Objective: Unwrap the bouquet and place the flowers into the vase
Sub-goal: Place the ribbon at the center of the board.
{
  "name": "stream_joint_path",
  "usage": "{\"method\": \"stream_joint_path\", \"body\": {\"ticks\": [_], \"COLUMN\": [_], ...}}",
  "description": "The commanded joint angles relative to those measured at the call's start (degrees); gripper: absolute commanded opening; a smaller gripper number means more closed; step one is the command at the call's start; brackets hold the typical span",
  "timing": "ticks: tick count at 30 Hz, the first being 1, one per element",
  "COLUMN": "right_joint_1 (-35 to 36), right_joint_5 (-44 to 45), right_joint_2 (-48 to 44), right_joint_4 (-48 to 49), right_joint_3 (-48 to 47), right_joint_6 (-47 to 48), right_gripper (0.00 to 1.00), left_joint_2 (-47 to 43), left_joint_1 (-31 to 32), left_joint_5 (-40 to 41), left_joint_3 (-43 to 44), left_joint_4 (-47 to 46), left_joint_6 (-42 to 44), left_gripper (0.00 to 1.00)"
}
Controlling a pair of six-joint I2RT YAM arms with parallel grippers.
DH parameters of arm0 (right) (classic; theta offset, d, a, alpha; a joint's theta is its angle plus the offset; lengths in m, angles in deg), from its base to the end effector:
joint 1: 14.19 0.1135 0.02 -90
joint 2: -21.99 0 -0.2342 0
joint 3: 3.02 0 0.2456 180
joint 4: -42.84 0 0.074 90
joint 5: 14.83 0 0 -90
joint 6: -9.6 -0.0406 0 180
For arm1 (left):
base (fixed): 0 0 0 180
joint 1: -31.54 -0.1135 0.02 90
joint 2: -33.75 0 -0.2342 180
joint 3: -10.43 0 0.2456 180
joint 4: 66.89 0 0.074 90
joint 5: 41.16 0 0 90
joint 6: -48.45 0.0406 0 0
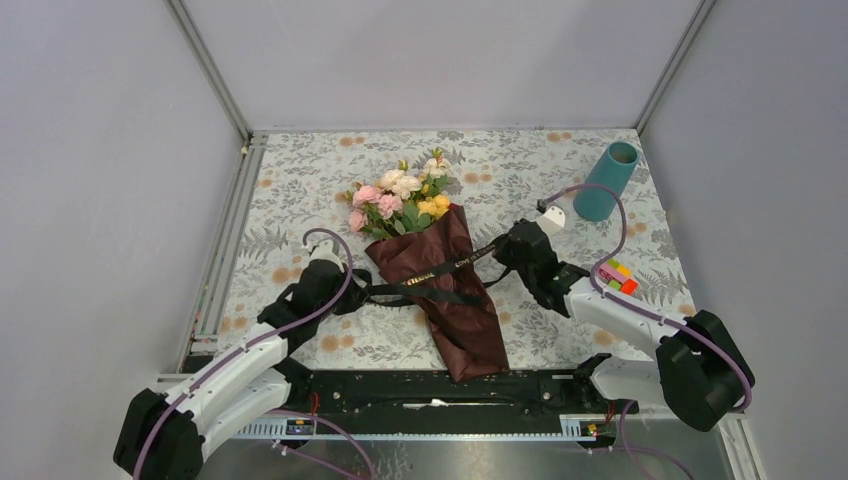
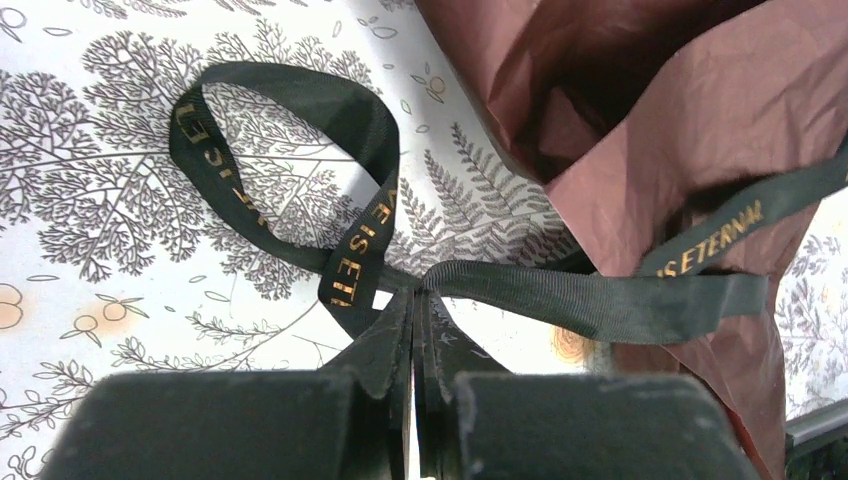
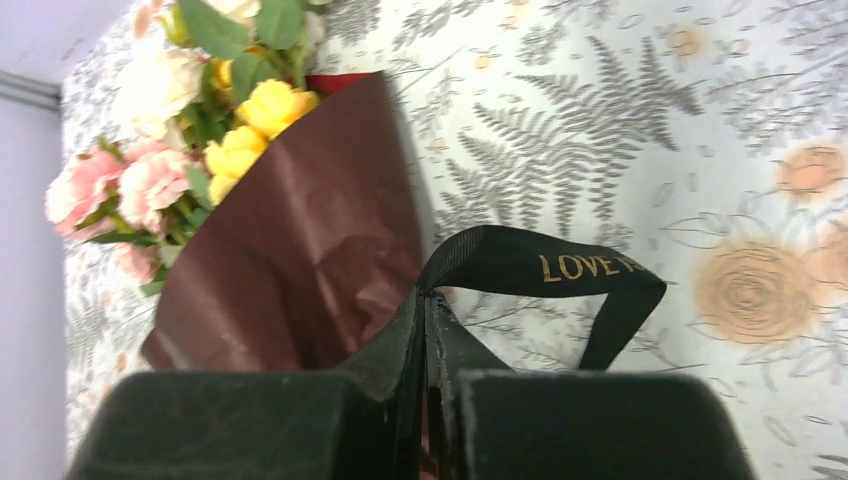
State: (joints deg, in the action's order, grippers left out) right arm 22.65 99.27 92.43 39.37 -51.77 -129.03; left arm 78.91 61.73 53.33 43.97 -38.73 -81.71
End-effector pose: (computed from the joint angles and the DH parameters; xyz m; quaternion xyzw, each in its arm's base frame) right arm 0.2263 0.1488 0.1962 0.1961 0.8097 0.2264 0.5047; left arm 0.1601 -0.0895 0.1569 -0.0952 0.8999 -0.2153 0.3670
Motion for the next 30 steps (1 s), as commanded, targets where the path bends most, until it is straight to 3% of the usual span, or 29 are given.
{"method": "stream_joint_path", "body": {"ticks": [1,8,12,20,25,27,30], "right_joint_1": [-3.11,-7.85,-11.41,-13.86,-13.90,-13.85,-12.71], "right_joint_5": [0.37,-1.81,-3.54,-6.59,-16.15,-22.98,-32.67], "right_joint_2": [-2.20,-4.60,-8.64,-16.56,-22.82,-24.20,-23.37], "right_joint_4": [-2.40,-7.18,-9.00,-17.50,-21.14,-19.78,-16.46], "right_joint_3": [1.01,1.22,2.64,2.36,1.56,2.03,2.59], "right_joint_6": [3.22,5.27,5.54,10.69,14.44,15.55,13.85], "right_gripper": [0.00,0.00,0.06,0.41,0.74,0.79,0.79], "left_joint_2": [0.99,-3.21,-3.81,-1.02,-1.50,-0.32,1.72], "left_joint_1": [-1.75,-5.68,-9.14,-11.65,-12.20,-12.64,-12.82], "left_joint_5": [1.40,5.12,4.02,1.68,0.80,-0.36,-1.59], "left_joint_3": [2.60,0.47,-0.90,-0.07,-0.54,-0.02,1.01], "left_joint_4": [-3.00,1.23,1.44,0.55,-0.94,-1.67,-2.34], "left_joint_6": [-2.18,-4.78,-4.63,-2.13,-1.46,-1.20,-1.01], "left_gripper": [0.00,0.00,0.00,0.00,0.00,0.00,0.00]}}
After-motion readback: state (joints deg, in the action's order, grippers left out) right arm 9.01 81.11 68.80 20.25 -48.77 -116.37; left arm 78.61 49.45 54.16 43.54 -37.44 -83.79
